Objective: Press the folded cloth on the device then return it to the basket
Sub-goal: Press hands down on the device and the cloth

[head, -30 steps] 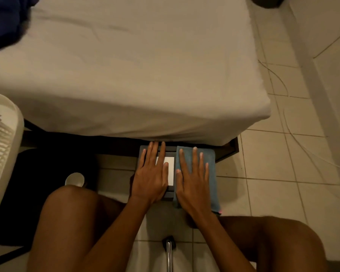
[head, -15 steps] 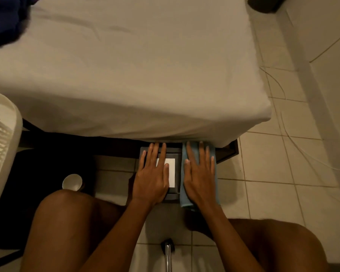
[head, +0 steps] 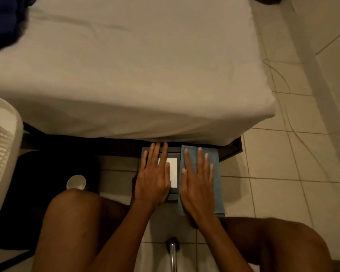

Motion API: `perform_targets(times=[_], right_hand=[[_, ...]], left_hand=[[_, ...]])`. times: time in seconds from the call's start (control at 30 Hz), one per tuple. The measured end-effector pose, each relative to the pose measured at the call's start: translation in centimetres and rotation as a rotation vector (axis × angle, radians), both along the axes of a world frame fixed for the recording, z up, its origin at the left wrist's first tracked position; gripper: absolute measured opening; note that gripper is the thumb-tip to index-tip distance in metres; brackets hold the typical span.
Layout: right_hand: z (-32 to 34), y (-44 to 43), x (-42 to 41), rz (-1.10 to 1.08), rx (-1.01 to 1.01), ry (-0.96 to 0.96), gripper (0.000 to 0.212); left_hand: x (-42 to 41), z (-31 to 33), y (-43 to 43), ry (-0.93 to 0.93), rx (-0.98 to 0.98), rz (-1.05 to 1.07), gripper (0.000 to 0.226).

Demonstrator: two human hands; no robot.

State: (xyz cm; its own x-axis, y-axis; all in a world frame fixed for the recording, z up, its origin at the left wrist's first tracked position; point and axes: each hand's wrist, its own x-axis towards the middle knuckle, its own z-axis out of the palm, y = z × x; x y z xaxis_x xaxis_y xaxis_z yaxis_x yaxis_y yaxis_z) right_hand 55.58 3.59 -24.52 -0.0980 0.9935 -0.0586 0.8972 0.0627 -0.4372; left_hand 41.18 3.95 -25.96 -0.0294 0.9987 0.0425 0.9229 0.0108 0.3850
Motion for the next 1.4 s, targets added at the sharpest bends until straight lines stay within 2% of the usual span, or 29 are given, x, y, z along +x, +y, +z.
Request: perform_targets(times=[0.07,0.23,0.37,0.53,0.7,0.87,1.07,1.27,1.4], right_hand=[[-0.2,-1.3,-0.5,0.017,-0.017,-0.013,0.057],[0.1,2.4,-0.2,0.047,-0.022,-0.001,0.056],[0.0,-1.2,-0.2,0.057,-0.031,-0.022,0.056],[0.2,0.8,-0.2,0.082,-0.041,0.004,0.055],[0.1,-1.6,0.0,0.079,-0.073,0.010,0.056],[0.1,1.0,-0.5,0.047,-0.043,0.018,0.055],[0.3,-4.1,0.2,0.035,-0.052,-0.007,0.056],[0.1,0.3,-0.3,-0.009,-0.031,-0.026,0.056],[-0.2,-3.6,0.4,-0.009,-0.060,-0.015,0.058]], left_hand=[[-0.1,0.0,0.0,-0.004,-0.010,-0.003,0.057],[0.1,-0.3,0.1,-0.017,0.021,0.018,0.057],[0.0,-0.4,0.1,-0.031,0.004,0.036,0.055],[0.1,-0.4,0.0,-0.051,0.000,0.019,0.057],[-0.1,-0.6,0.0,-0.050,0.003,0.001,0.056],[0.0,-0.5,0.1,-0.036,-0.006,0.006,0.056],[0.1,-0.3,0.2,0.004,-0.005,0.003,0.056],[0.0,-0.4,0.2,0.010,-0.011,0.008,0.057],[0.0,-0.2,0.2,0.007,-0.015,0.006,0.057]])
